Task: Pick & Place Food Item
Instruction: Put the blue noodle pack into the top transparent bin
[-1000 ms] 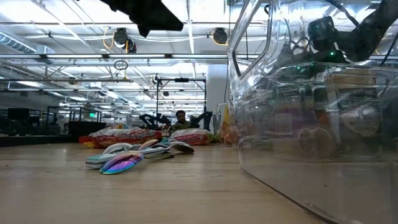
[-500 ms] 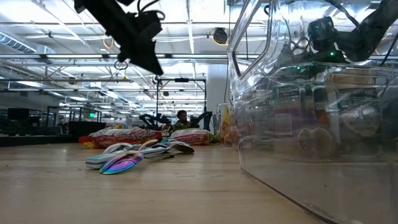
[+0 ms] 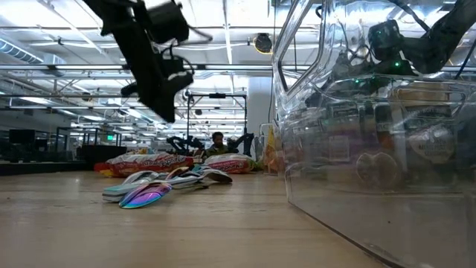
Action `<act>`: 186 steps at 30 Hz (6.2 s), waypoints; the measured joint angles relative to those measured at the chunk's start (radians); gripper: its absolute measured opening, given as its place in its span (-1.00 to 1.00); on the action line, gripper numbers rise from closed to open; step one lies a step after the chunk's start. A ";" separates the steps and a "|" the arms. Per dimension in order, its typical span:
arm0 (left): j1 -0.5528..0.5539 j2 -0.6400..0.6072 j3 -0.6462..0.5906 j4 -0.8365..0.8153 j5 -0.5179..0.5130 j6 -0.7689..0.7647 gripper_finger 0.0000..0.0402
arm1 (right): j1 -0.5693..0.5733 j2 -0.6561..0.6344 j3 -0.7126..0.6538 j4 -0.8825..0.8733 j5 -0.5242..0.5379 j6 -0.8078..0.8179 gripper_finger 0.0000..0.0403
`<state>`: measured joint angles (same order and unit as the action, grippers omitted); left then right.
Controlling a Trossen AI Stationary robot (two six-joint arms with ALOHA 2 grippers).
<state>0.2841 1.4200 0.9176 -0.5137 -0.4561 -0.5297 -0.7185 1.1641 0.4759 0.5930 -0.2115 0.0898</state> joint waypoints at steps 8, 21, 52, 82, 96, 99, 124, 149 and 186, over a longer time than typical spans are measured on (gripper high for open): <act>0.068 0.132 0.000 -0.033 -0.011 -0.123 0.00 | 0.000 0.000 0.000 0.000 0.000 0.000 -0.22; 0.168 0.251 0.000 -0.045 0.098 -0.131 0.21 | 0.000 0.000 0.000 0.000 0.000 0.000 -0.23; 0.154 0.211 0.038 -0.097 0.091 -0.056 -0.97 | 0.000 0.000 0.000 0.000 0.000 0.000 -0.23; -0.345 -0.061 0.217 -0.012 -0.280 0.099 -0.97 | 0.198 0.000 0.030 0.110 0.001 -0.034 -0.23; -0.431 -0.049 0.217 0.136 -0.031 0.259 -0.98 | 0.496 0.012 0.177 -0.075 -0.002 -0.161 0.23; -0.441 -0.033 0.217 0.181 0.010 0.297 -0.99 | 0.535 0.032 0.178 -0.010 0.000 -0.161 0.24; -0.439 -0.016 0.217 0.248 0.098 0.368 -0.98 | 0.590 0.362 0.365 -0.005 -0.081 -0.143 -0.18; -0.434 -0.022 0.217 0.307 -0.074 0.418 -0.65 | 0.579 0.261 0.365 -0.126 -0.077 -0.218 -0.99; -0.399 -0.066 0.217 0.301 -0.117 0.414 -0.41 | -0.060 0.316 0.529 -0.694 -0.003 -0.704 -1.00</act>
<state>-0.1154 1.3540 1.1347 -0.2125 -0.5729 -0.1161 -0.7788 1.4802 1.0050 -0.1009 -0.2146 -0.6144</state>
